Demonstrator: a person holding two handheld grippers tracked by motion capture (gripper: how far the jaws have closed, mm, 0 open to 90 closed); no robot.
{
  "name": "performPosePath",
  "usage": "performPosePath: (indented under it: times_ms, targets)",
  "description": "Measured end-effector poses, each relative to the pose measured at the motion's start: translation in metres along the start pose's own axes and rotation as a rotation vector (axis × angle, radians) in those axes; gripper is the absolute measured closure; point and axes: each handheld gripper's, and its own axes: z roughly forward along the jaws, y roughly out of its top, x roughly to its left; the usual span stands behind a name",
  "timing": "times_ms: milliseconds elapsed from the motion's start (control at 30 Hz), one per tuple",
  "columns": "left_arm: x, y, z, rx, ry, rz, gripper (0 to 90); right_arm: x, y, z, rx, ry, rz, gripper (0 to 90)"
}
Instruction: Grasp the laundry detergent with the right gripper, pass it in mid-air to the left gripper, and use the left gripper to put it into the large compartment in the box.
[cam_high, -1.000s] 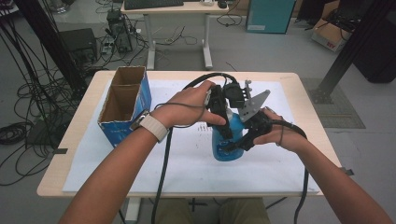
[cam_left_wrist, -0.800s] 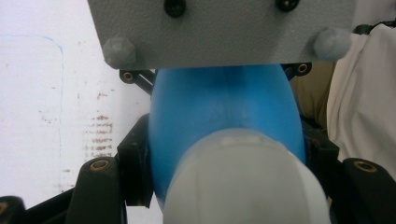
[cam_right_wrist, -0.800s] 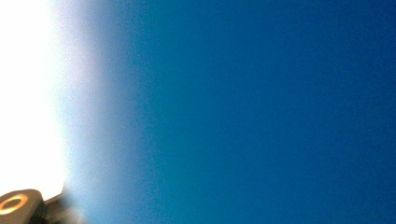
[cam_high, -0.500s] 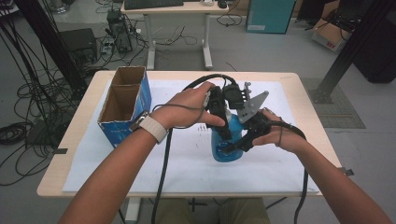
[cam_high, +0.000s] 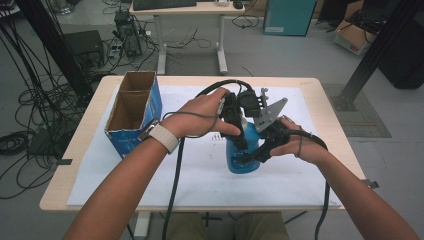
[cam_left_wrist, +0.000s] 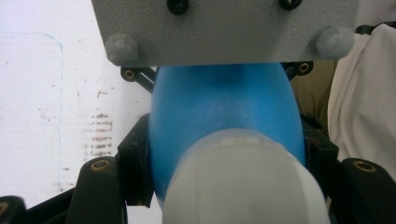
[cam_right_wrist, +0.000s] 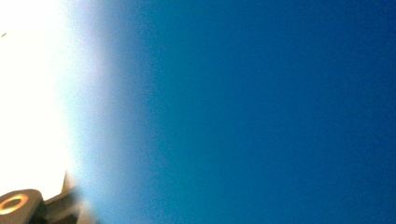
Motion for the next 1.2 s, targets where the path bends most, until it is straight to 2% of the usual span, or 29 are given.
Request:
performPosePath:
  times_ms: [67,233,400,433,833,867,900,967,1000,1033,1100,1200]
  targets:
    - [-0.0002,-0.0002,0.0003,-0.002,-0.003,-0.005,37.2,-0.0029,-0.0005,-0.0004,0.009,0.0,-0.043,42.7]
    - [-0.0006,-0.0001,0.0,-0.002,-0.004,-0.007,37.2,-0.0024,-0.0004,-0.0003,0.008,0.002,-0.041,42.7]
    - [-0.0008,0.0001,-0.0001,-0.002,0.013,0.003,37.2,-0.0021,-0.0005,-0.0008,0.009,0.003,-0.044,42.7]
    - [-0.0016,-0.0001,0.0002,-0.003,0.002,-0.007,37.2,-0.0017,-0.0006,-0.001,0.011,0.003,-0.04,42.7]
    - [-0.0031,-0.0004,0.0001,0.001,0.006,-0.003,37.2,0.0002,-0.0004,-0.0013,0.013,0.001,-0.038,42.7]
    - [-0.0025,-0.0002,-0.0003,0.003,0.019,0.007,37.2,0.0002,-0.0004,-0.0013,0.014,0.002,-0.038,42.7]
    - [-0.0031,-0.0003,0.0001,0.004,-0.001,-0.002,37.2,0.0003,-0.0004,-0.0012,0.014,0.001,-0.038,42.7]
    - [-0.0029,-0.0004,0.0001,0.005,0.0,0.0,37.2,0.0006,-0.0004,-0.0012,0.017,-0.001,-0.038,42.7]
    - [-0.0023,-0.0003,-0.0002,0.007,0.014,0.009,37.2,0.0003,-0.0004,-0.0013,0.017,-0.002,-0.04,42.7]
    - [-0.0032,-0.0005,0.0003,0.002,0.0,-0.002,37.2,0.0003,-0.0005,-0.0013,0.017,-0.003,-0.039,42.7]
    - [-0.0028,-0.0001,-0.0002,0.002,0.014,0.009,37.2,0.0006,-0.0005,-0.0016,0.018,-0.001,-0.039,42.7]
    - [-0.0032,-0.0004,0.0,0.001,0.004,-0.002,37.2,-0.0002,-0.0005,-0.002,0.014,-0.005,-0.045,42.7]
